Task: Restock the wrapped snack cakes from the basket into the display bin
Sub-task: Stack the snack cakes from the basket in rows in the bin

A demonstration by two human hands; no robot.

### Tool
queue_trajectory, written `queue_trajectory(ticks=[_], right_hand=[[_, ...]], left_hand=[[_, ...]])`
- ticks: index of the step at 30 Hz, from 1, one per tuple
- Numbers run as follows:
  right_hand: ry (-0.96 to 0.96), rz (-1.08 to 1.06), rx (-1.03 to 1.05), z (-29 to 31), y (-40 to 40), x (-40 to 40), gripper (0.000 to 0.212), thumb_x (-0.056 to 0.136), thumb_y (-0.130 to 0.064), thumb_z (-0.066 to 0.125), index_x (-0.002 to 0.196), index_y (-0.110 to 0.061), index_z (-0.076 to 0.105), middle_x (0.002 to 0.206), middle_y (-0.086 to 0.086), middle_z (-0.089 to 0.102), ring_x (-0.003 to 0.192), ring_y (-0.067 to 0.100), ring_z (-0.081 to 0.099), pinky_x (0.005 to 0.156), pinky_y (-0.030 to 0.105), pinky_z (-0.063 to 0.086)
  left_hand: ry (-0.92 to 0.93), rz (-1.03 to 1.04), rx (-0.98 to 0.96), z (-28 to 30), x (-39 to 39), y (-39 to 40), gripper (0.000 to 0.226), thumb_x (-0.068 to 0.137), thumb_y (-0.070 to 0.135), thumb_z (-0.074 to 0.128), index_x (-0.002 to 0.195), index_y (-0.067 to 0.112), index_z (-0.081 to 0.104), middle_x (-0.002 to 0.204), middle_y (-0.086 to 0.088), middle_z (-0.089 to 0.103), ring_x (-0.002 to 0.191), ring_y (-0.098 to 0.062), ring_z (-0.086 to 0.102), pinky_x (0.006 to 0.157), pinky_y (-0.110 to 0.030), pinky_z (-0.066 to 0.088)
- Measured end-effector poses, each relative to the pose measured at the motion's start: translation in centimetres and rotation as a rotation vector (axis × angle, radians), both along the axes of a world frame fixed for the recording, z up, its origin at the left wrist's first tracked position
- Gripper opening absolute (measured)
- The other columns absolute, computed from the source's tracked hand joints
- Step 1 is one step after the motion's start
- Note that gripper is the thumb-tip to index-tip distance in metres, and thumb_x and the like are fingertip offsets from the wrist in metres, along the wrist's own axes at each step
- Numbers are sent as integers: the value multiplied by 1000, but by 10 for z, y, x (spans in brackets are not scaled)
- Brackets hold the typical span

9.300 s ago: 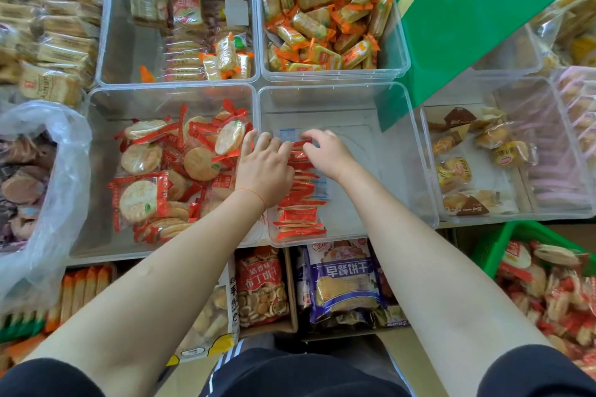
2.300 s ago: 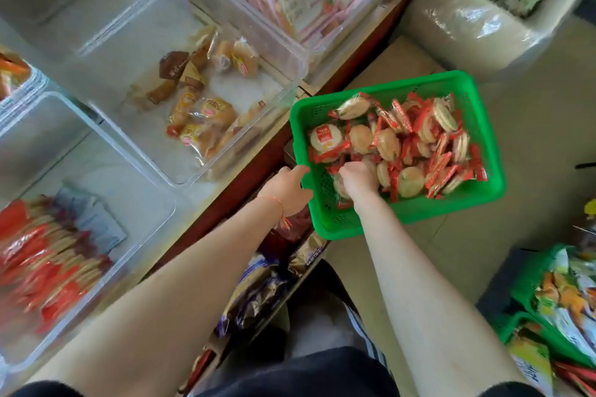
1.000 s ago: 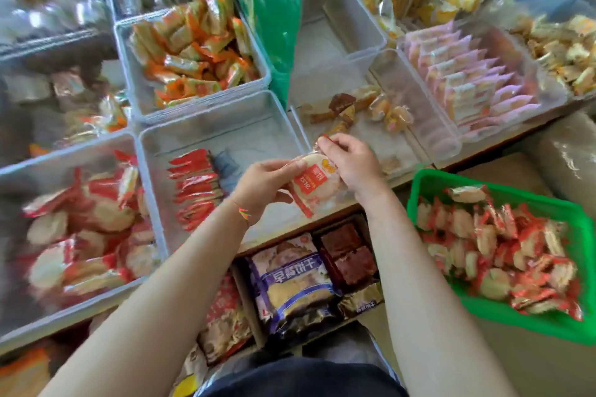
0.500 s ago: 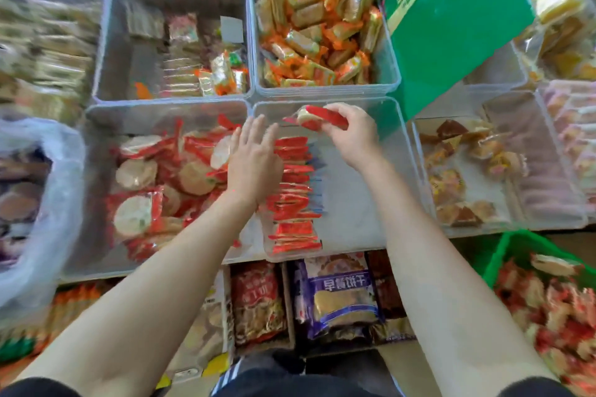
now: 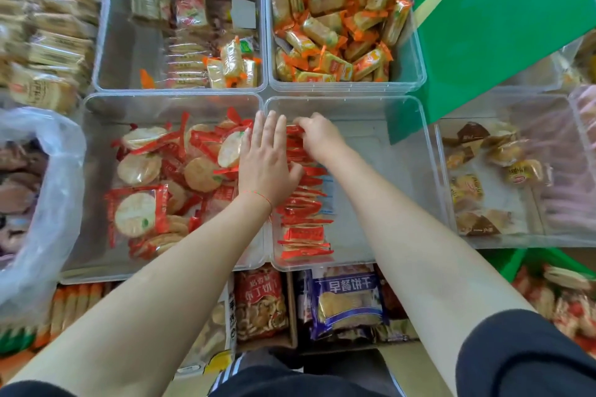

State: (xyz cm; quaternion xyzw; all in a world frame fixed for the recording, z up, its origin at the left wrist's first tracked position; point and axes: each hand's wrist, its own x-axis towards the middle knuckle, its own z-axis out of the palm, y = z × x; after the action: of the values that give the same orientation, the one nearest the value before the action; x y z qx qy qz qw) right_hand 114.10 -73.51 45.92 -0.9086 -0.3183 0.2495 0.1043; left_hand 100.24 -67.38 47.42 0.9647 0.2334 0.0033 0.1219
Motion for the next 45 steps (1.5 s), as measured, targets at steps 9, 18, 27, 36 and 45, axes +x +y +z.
queue_trajectory(ticks=[9, 18, 27, 36, 45], right_hand=[[265, -206, 198, -7, -23, 6, 48, 90, -52, 57, 127, -22, 62, 128, 2, 63, 118, 21, 57, 97, 33, 46], [312, -40, 71, 3, -10, 18, 37, 89, -58, 55, 105, -29, 71, 105, -2, 70, 87, 15, 63, 72, 29, 47], [318, -418, 250, -10, -14, -7, 54, 87, -50, 62, 128, -16, 52, 122, 6, 58, 107, 24, 58, 88, 35, 49], [375, -607, 350, -13, -34, -49, 48, 97, -46, 49, 130, -10, 50, 127, 10, 61, 116, 30, 56, 91, 34, 43], [443, -710, 456, 0, -56, -49, 55, 97, -50, 45, 137, -13, 45, 132, 4, 57, 117, 22, 55, 94, 33, 43]], left_hand=[[71, 6, 27, 1, 2, 0, 77, 82, 45, 45, 152, 17, 25, 161, -5, 18, 149, -25, -8, 117, -50, 16], [67, 10, 37, 0, 3, 0, 73, 81, 44, 45, 148, 19, 31, 158, -6, 26, 149, -27, -5, 114, -52, 21], [64, -9, 29, 0, 2, -1, 61, 81, 46, 41, 139, 28, 45, 152, -5, 38, 149, -30, -4, 113, -57, 16], [96, -10, 40, 1, 2, -2, 60, 85, 43, 42, 142, 25, 42, 154, -5, 35, 149, -28, -8, 115, -57, 12], [115, -21, 113, 6, 3, -3, 58, 87, 39, 41, 142, 22, 41, 154, -8, 34, 149, -31, -2, 116, -57, 8]])
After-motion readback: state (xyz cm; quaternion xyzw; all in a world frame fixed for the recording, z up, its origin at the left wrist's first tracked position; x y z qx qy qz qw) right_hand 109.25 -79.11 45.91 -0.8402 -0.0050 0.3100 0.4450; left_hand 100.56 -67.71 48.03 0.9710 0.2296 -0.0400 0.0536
